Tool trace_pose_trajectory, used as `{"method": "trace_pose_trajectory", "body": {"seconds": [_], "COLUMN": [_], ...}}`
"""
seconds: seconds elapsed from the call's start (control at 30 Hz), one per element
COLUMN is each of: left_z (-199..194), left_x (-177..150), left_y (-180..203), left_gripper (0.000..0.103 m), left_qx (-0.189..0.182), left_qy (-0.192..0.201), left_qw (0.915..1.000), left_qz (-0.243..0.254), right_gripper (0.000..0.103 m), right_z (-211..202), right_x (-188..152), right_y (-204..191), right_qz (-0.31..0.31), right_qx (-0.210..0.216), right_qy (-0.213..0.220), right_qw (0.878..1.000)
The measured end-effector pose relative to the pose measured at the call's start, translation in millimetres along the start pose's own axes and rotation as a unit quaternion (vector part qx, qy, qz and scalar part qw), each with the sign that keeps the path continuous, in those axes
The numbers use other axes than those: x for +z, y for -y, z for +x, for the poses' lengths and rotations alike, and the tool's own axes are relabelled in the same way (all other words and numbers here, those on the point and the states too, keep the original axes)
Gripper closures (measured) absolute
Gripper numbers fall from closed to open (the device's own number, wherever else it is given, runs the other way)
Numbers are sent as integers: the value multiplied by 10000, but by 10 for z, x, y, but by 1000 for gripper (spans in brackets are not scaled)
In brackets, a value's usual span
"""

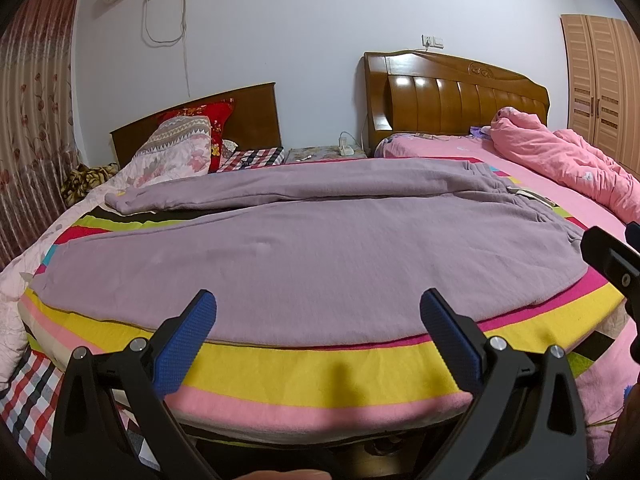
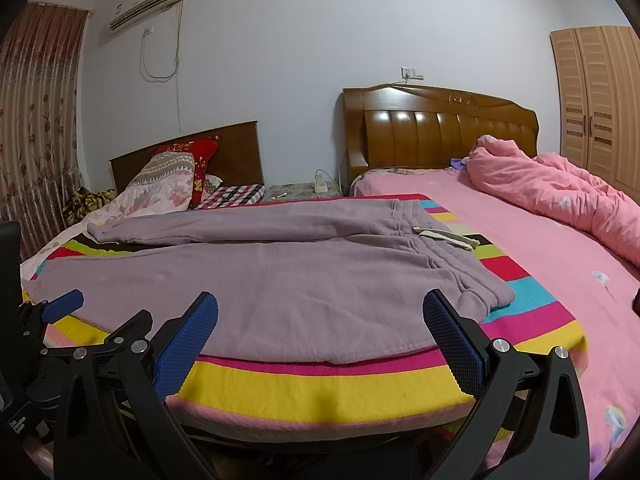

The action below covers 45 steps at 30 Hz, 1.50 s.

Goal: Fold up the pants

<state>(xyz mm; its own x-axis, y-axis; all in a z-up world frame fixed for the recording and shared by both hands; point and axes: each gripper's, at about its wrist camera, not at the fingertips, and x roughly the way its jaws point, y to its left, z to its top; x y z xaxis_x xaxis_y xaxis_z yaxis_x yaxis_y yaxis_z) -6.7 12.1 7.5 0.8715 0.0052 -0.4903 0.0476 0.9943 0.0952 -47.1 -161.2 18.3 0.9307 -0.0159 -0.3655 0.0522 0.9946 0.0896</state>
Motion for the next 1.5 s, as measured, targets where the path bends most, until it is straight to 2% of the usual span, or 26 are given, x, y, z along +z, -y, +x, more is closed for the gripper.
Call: {"method": "trace_pose_trajectory", "body": {"seconds": [1.3, 1.4, 1.5], "left_z": [13, 31, 96], "left_x": [-35, -42, 107], "left_y": [-14, -3, 17], "left_gripper": [1, 1, 1], "left_qx": [1, -17, -112], "left_qy": [-19, -2, -10], "left_qw": [10000, 10000, 9995], "left_qz": [-17, 55, 311], "right_gripper": [4, 4, 4], "right_z": [13, 36, 137], "right_x": [-94, -34, 133], "right_y": [-5, 7, 53], "right_qz": [51, -5, -63], "right_qx": [59, 85, 267], "right_qy": [-113, -65, -100], "right_qw": [9999, 9999, 9996]}}
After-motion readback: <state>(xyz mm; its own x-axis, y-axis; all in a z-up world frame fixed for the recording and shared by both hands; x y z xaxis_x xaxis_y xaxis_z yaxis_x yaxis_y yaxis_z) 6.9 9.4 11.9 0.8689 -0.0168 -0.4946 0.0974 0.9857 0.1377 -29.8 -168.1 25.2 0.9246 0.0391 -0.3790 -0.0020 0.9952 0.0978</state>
